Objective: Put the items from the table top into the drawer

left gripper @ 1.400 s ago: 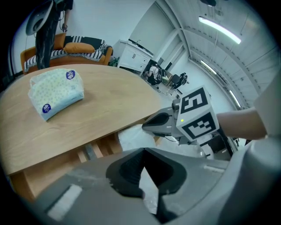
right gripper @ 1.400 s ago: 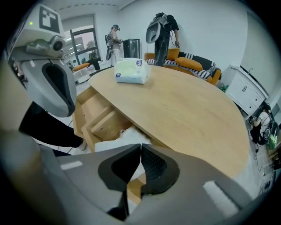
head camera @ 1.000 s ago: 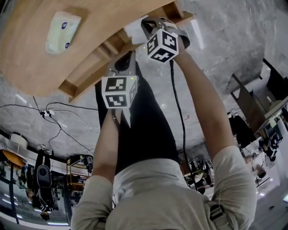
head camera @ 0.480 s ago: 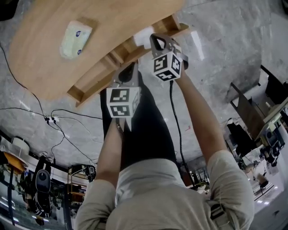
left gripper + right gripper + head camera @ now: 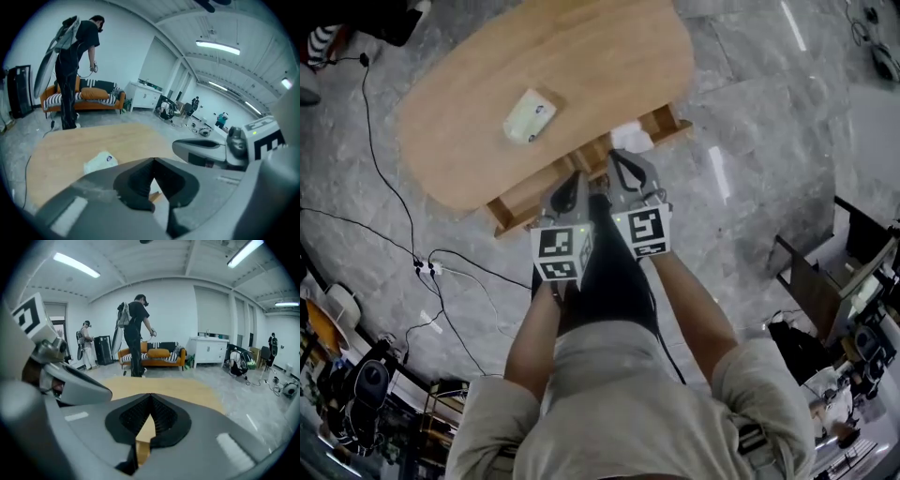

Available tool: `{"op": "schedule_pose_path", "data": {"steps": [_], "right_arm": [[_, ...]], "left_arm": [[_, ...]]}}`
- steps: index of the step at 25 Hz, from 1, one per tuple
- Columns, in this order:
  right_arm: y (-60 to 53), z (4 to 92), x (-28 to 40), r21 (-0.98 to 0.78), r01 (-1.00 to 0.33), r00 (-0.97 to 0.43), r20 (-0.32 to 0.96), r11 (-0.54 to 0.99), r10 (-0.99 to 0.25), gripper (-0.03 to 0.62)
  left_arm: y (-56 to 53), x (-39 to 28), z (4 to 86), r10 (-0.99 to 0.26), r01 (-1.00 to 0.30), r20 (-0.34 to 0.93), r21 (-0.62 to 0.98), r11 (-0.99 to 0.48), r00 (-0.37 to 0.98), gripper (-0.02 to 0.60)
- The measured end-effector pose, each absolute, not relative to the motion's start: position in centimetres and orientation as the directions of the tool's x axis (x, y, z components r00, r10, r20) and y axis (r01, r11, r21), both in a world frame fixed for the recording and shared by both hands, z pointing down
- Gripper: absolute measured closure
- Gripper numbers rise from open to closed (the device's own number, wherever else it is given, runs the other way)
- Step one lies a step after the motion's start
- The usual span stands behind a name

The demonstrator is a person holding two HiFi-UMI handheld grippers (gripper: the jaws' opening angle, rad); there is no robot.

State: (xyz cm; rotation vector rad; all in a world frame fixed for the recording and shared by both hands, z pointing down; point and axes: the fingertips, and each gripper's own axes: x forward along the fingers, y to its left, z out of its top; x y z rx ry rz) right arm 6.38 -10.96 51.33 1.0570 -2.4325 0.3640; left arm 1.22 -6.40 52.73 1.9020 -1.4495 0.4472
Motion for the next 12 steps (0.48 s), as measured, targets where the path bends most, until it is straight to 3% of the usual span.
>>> {"op": "schedule_pose_path", "data": {"steps": [6, 12], "right_arm": [[-9.5, 38.8, 4.1, -0.007, -0.738, -0.631, 0.362, 0.675, -0.686, 0.588], [-7.1, 31.2, 1.7, -0.014, -0.709, -0.677, 0.295, 0.705, -0.674, 0.588]], "left_arm": [[-4.1, -1.3, 43.2, -0.774, -0.946, 0.566, 0.297, -0.131, 0.284, 0.563], [-3.7, -2.8, 35.4, -0.825, -0.933, 0.450, 0.267, -0.240, 0.341, 0.563]]}}
